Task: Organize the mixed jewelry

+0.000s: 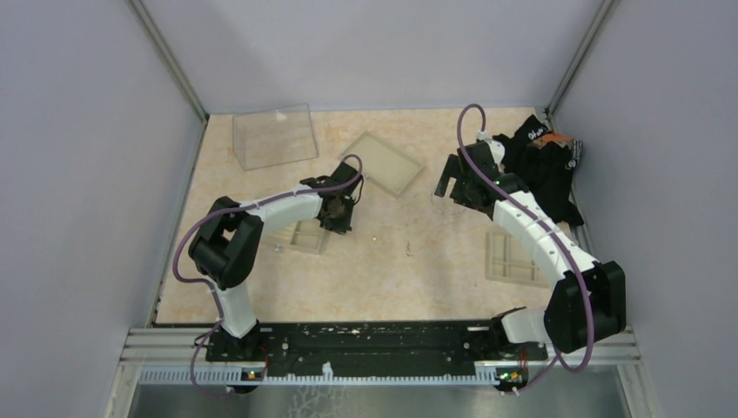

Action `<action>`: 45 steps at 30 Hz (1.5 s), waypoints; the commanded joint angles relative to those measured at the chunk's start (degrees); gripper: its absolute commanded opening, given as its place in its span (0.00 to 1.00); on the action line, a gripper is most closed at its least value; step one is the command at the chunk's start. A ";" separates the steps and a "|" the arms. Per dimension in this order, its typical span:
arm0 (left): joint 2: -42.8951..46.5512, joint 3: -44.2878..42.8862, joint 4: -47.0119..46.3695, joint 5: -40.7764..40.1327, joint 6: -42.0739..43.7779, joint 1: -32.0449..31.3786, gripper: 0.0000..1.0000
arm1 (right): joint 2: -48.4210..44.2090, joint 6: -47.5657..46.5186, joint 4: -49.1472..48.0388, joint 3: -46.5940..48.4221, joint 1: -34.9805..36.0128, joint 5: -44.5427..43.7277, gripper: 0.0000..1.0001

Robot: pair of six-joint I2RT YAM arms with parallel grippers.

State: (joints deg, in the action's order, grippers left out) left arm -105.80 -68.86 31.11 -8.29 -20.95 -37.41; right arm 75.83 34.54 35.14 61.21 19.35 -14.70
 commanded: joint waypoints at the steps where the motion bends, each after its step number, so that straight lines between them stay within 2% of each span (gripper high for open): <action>1: 0.91 -2.64 1.63 -1.96 0.03 -0.25 0.14 | -1.54 -0.07 -1.56 1.84 -0.02 0.11 0.93; 14: 3.96 -4.88 3.78 -6.61 1.89 1.18 0.14 | -2.97 0.07 -1.29 0.84 -0.05 0.22 0.93; 27: 6.51 -1.98 2.12 -4.98 2.23 11.38 0.16 | -3.91 0.61 -1.42 -0.31 -0.10 0.46 0.93; 34: 5.79 -0.89 1.00 -5.56 3.30 13.04 0.23 | -3.94 0.79 -1.13 -0.31 -0.06 0.21 0.93; 38: 7.13 -1.12 0.69 -4.40 4.40 13.33 0.34 | -4.03 0.80 -1.07 -0.17 -0.04 0.15 0.93; 43: 9.35 -1.54 1.05 -0.79 4.26 12.81 0.35 | -4.02 0.79 -0.70 -0.03 -0.10 0.07 0.93; 45: 10.51 -1.49 0.96 0.38 3.74 10.41 0.35 | -4.06 0.79 -0.71 -0.05 -0.08 0.03 0.93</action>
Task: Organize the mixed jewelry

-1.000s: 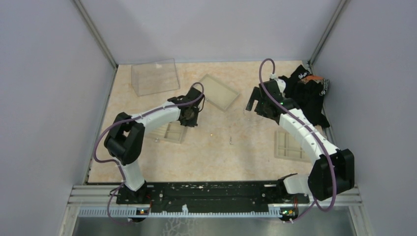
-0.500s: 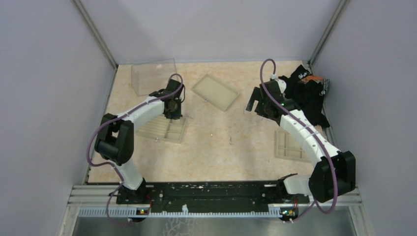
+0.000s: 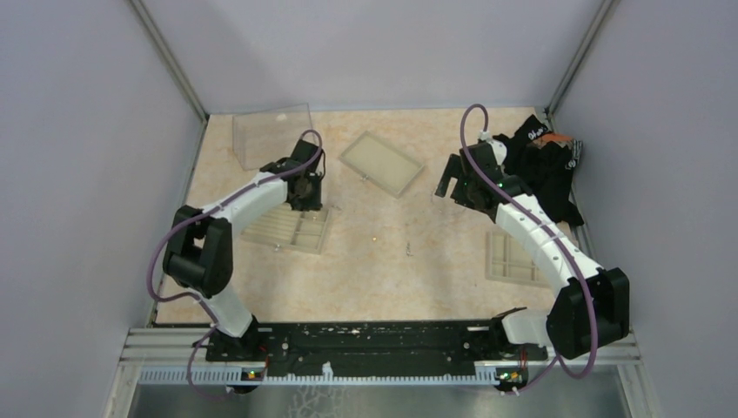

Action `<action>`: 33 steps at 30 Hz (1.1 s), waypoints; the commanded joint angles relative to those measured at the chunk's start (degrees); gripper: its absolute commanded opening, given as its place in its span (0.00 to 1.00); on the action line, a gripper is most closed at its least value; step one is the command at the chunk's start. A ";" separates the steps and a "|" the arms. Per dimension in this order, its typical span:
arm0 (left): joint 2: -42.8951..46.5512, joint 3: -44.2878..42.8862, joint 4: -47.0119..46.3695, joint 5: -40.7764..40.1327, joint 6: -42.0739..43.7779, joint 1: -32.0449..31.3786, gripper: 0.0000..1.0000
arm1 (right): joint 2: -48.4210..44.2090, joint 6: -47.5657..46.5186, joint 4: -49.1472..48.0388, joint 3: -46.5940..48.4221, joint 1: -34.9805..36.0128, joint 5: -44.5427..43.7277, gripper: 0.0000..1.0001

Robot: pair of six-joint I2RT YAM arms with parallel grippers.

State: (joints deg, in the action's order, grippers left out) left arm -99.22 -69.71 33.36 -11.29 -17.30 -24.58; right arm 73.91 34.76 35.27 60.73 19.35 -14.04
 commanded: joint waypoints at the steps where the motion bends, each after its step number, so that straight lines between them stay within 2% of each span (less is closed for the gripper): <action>1: 4.32 -0.69 -1.37 3.87 -0.12 -4.10 0.36 | -2.16 0.57 -0.87 0.36 -0.04 -0.66 0.93; 5: 3.19 -2.05 -0.41 4.79 -3.00 -11.04 0.41 | -2.26 0.57 -0.65 0.40 -0.08 -0.81 0.93; 11: -1.28 -5.01 1.03 6.35 -10.98 -17.44 0.46 | -3.31 0.48 -0.32 -0.03 -0.04 -0.89 0.93; 16: -6.49 -9.10 4.40 3.55 -16.54 -20.67 0.57 | -4.40 -0.22 0.36 -0.74 -0.08 -0.80 0.93; 20: -8.27 -9.52 3.48 2.98 -18.25 -22.87 0.60 | -5.19 -1.52 1.14 -0.72 -0.08 -0.96 0.93; 26: -11.57 -10.68 3.10 1.15 -21.03 -24.91 0.58 | -5.76 -3.24 1.66 -0.66 -0.11 -0.82 0.93; 33: -16.00 -13.77 6.38 -1.61 -23.99 -26.16 0.50 | -5.79 -5.18 1.84 -0.39 -0.11 -0.55 0.93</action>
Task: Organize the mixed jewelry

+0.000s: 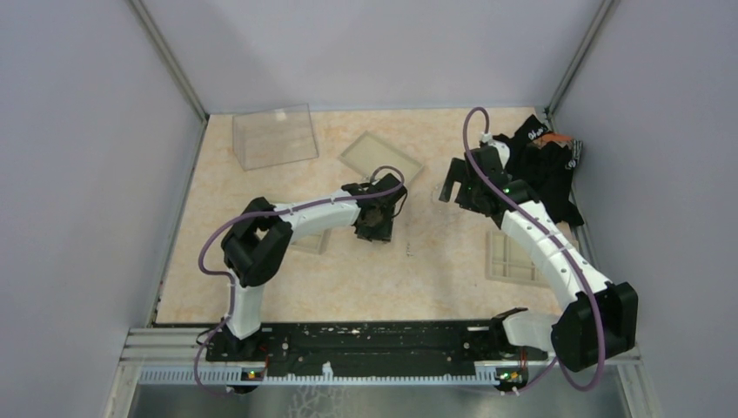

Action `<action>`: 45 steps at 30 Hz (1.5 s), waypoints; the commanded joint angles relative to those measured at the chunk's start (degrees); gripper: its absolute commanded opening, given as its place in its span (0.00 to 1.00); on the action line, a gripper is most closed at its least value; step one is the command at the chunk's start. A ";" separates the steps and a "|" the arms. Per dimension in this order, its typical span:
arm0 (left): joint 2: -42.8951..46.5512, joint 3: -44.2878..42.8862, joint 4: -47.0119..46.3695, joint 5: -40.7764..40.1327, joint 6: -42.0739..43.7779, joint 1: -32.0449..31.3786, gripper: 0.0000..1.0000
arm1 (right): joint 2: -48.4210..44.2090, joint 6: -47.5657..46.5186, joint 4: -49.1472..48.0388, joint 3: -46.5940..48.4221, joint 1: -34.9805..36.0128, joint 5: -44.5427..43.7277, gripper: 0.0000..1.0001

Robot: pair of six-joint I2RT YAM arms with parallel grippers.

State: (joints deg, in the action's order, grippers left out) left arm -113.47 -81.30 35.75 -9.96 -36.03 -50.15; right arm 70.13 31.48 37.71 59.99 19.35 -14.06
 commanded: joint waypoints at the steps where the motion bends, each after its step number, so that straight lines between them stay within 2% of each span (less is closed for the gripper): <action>1: -1.90 -2.05 4.10 -3.58 -5.66 -0.65 0.49 | -2.03 -2.19 -0.70 0.31 -0.11 -0.54 0.93; 7: -2.84 -1.53 4.41 -4.72 -6.54 -0.65 0.43 | -1.93 -2.46 -0.67 0.36 -0.11 -0.26 0.93; 14: -2.46 -0.51 4.47 -5.17 -6.28 -0.65 0.32 | -2.20 -1.92 -1.08 -0.10 -0.11 0.09 0.93; 22: -3.25 -0.70 4.79 -5.54 -5.51 -0.65 0.23 | -2.60 -1.18 -1.09 -0.75 -0.11 0.23 0.93; 27: -2.44 -0.52 5.01 -6.42 -5.23 -0.65 0.13 | -2.83 -0.83 -1.16 -1.01 -0.10 0.24 0.93; 38: 2.36 0.92 4.97 -9.70 -3.99 0.03 0.10 | -2.94 0.14 -2.02 -1.40 -0.10 0.92 0.93; 45: 7.70 3.27 7.64 -11.64 -2.16 4.62 0.10 | -2.43 0.34 -2.63 -1.30 -0.11 1.60 0.93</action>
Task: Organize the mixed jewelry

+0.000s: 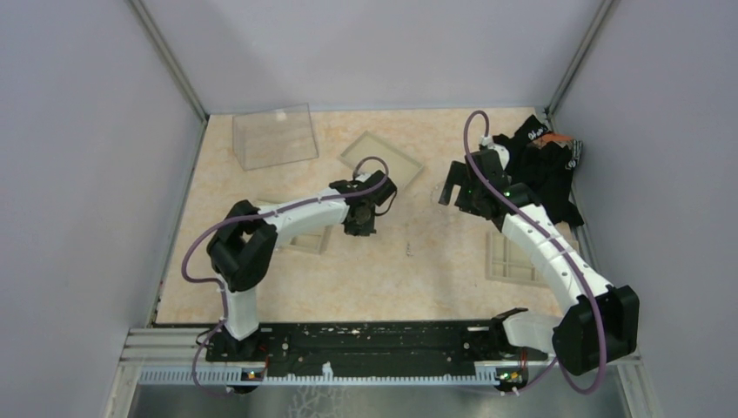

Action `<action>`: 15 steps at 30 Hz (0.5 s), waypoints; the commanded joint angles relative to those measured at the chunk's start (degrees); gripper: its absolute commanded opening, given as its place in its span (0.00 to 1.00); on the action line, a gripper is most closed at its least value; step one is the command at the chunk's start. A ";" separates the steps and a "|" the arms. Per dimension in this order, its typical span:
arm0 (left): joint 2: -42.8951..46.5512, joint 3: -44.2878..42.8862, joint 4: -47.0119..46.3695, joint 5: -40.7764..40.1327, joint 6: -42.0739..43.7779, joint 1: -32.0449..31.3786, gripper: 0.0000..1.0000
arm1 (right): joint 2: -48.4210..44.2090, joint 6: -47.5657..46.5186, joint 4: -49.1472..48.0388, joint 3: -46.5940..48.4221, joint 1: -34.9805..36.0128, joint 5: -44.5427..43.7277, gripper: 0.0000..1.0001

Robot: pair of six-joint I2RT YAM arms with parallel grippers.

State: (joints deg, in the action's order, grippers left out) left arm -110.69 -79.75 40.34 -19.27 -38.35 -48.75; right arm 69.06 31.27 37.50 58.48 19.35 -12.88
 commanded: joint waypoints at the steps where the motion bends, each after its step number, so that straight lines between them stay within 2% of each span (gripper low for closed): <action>1: 6.02 2.42 3.03 -2.47 0.55 4.21 0.10 | -1.32 0.61 -2.57 0.24 -0.11 0.41 0.93; 10: 11.38 7.26 0.49 -2.21 5.39 16.09 0.11 | -0.20 1.81 -3.20 0.46 -0.11 1.20 0.93; 15: 10.19 7.64 -3.02 -1.29 8.38 19.09 0.11 | 0.33 2.26 -3.52 0.58 -0.11 1.22 0.93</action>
State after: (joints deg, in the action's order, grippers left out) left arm -100.29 -72.44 40.47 -20.88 -33.39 -30.61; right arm 69.08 32.62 36.27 58.48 19.35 -11.86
